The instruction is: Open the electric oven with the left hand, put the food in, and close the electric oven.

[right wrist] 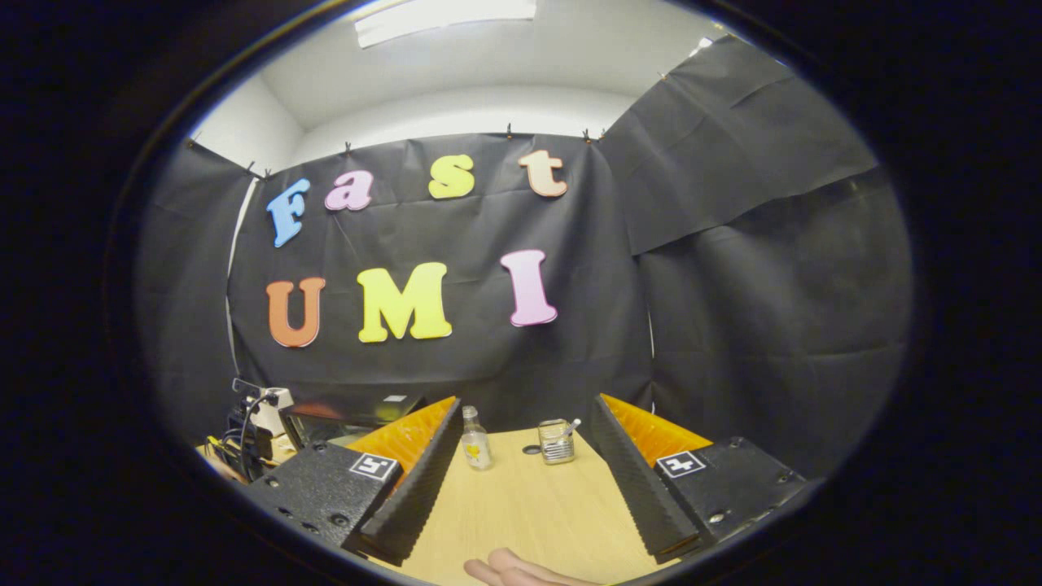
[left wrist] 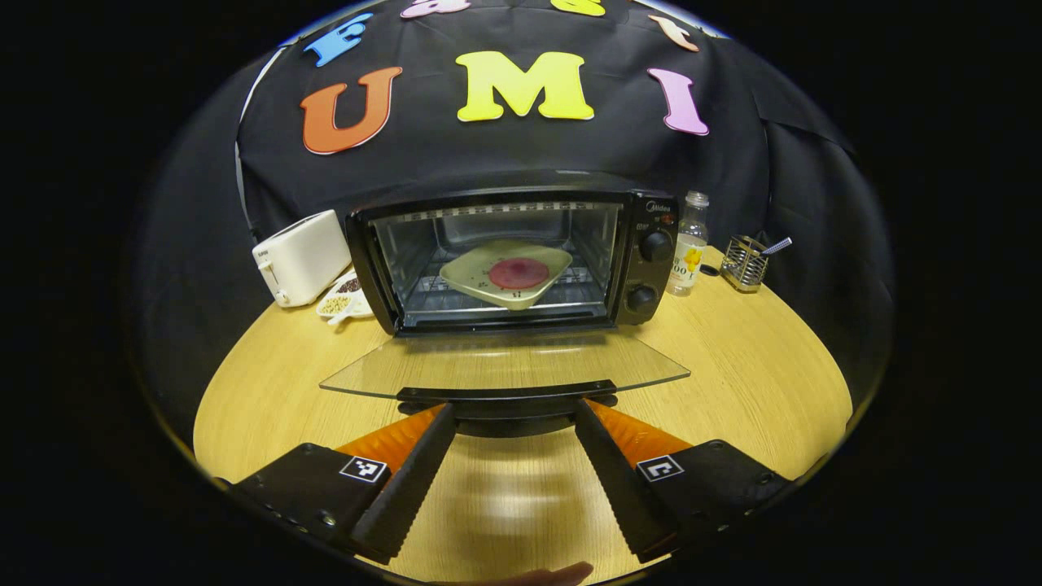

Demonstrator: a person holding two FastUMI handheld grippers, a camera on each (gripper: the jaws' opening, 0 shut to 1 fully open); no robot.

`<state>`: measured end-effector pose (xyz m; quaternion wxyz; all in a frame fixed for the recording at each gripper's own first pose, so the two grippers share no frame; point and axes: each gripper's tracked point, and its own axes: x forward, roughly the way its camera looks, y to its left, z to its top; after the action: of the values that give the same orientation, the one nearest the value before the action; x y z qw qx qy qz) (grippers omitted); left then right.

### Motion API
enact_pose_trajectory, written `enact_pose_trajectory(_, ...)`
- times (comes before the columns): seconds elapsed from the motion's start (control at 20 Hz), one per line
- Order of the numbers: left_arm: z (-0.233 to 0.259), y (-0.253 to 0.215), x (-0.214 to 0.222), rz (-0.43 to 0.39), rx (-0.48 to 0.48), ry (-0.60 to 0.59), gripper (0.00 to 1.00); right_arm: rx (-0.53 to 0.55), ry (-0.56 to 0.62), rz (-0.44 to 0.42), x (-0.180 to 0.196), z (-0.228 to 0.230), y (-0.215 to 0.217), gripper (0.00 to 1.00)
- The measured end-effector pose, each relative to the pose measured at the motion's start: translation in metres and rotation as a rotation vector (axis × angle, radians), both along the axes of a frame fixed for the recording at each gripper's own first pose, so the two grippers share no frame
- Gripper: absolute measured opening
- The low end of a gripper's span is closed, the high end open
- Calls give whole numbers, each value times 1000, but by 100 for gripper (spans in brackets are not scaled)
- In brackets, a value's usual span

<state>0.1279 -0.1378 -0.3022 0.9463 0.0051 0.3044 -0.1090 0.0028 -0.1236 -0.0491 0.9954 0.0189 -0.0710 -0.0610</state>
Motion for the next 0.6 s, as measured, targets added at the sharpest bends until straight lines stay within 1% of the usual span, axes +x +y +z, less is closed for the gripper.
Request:
enact_pose_trajectory(0.05, 5, 0, 4, -1, 1, -13, 95, -2, 1, 3, -2, -1, 1, 100)
enact_pose_trajectory(0.1, 9, 0, 7, -2, 4, -24, 95, -2, 1, 4, -3, 0, 0, 96)
enact_pose_trajectory(0.15, 14, 0, 10, -1, 8, -31, 95, -4, 1, 5, -5, 0, 1, 100)
enact_pose_trajectory(0.2, 18, 1, 13, -2, 14, -39, 95, -4, 3, 1, -6, -1, 0, 96)
enact_pose_trajectory(0.35, 31, 1, 25, -3, 26, -81, 97, 1, 9, 1, -7, -4, 0, 96)
enact_pose_trajectory(0.4, 35, 1, 28, -3, 29, -97, 97, 3, 11, 1, -9, -5, -2, 100)
enact_pose_trajectory(0.6, 63, -1, 61, -8, 28, -211, 97, 8, 22, 2, -15, -9, -1, 100)
